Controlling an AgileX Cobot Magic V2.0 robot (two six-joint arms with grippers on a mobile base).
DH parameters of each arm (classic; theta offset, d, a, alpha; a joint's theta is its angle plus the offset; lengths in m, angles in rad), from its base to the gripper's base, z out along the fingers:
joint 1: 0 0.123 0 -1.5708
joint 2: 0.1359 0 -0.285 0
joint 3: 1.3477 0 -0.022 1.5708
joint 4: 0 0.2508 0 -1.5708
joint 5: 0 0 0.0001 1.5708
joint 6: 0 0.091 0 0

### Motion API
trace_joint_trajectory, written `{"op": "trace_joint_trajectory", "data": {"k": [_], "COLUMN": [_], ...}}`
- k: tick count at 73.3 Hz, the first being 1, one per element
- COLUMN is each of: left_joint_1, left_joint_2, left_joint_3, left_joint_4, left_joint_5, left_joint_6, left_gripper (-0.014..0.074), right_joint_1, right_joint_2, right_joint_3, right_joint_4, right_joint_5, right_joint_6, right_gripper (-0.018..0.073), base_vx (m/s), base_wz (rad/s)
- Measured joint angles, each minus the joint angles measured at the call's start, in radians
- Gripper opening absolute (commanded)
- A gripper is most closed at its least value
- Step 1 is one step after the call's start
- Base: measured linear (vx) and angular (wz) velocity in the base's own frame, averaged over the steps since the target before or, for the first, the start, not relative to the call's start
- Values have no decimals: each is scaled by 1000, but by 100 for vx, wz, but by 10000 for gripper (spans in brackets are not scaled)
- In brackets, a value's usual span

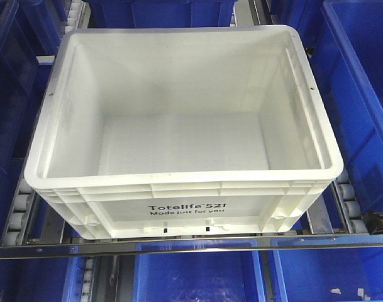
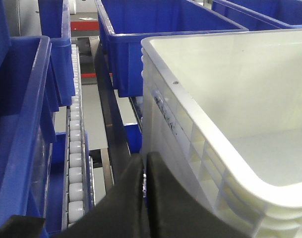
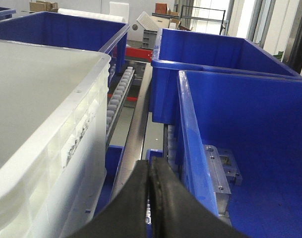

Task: Move bin from left to right shelf

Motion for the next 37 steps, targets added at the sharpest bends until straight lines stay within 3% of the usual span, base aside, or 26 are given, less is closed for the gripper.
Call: {"op": "trace_joint_trajectory", "data": {"k": [37], "left_joint_1": [0], "left_joint_2": [-1], "left_joint_3": [0], "left_joint_4": [3], "left_joint_5": [-1], "left_joint_6": [3], "left_gripper": [-8], "right_joint_1": [0], "right_joint_2": [0], "right_joint_3": [0], "right_joint_4": [10], "right_joint_5": [11], "right_joint_6": [0], "right_gripper": [-8], "base_vx": [0], "base_wz": [0]}}
